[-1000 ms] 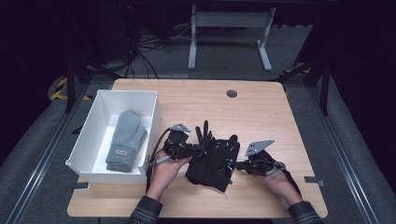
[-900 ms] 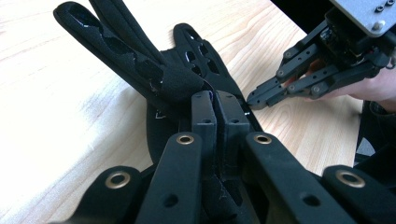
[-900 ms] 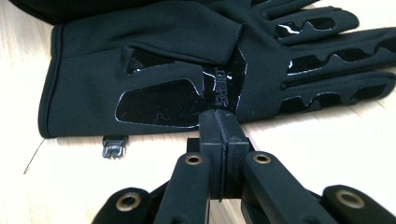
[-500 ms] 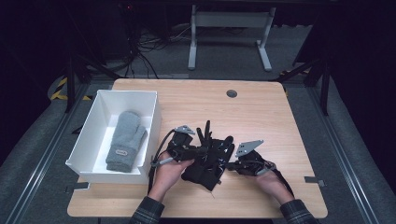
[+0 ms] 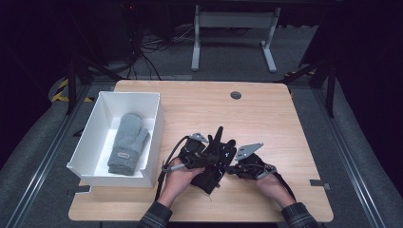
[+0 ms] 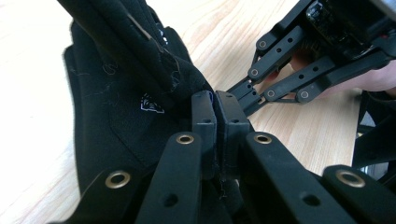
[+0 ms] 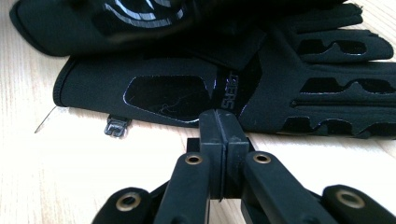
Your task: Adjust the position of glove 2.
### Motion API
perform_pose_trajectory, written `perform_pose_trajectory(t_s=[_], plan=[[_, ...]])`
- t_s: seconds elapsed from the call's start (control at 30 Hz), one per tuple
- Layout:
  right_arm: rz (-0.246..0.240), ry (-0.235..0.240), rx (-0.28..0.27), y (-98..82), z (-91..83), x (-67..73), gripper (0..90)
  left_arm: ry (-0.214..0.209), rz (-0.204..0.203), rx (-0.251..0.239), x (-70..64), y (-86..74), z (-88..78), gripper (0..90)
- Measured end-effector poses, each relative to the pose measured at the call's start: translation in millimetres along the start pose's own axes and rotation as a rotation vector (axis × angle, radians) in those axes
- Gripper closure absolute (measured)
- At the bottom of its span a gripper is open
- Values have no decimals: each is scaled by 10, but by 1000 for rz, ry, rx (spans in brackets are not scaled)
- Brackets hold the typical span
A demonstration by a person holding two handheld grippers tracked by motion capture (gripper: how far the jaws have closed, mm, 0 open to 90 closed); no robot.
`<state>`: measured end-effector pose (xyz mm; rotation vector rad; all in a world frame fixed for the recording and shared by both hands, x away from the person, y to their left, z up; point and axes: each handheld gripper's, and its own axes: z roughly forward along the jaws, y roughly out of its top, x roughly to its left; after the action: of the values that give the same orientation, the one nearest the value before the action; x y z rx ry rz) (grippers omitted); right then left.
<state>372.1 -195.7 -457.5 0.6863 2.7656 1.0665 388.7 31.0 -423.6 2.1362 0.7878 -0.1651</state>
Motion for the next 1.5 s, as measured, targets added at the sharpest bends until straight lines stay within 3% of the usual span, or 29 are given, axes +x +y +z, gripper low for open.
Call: perform_pose_trajectory(t_s=[0.43,0.53,0.67,0.8,0.97,1.1,1.23,1.5], plan=[[0,0,-9,-12,-30,-3,900,-33,21,-45,-53,3,8,806],[17,-19,-35,-58,-164,-28,852,-42,24,-29,-72,-6,9,900],[51,-57,-70,-173,-353,-96,765,-49,36,8,-136,-23,81,900],[101,-126,-89,-330,-511,-217,606,-53,57,46,-219,-58,213,900],[153,-191,-101,-432,-572,-374,442,-8,70,124,-249,-144,368,900],[163,-234,-90,-464,-567,-424,366,24,88,159,-269,-181,364,900],[155,-267,-87,-471,-578,-407,322,51,97,182,-269,-231,288,900],[164,-289,-75,-499,-584,-412,307,85,107,218,-219,-300,141,900]])
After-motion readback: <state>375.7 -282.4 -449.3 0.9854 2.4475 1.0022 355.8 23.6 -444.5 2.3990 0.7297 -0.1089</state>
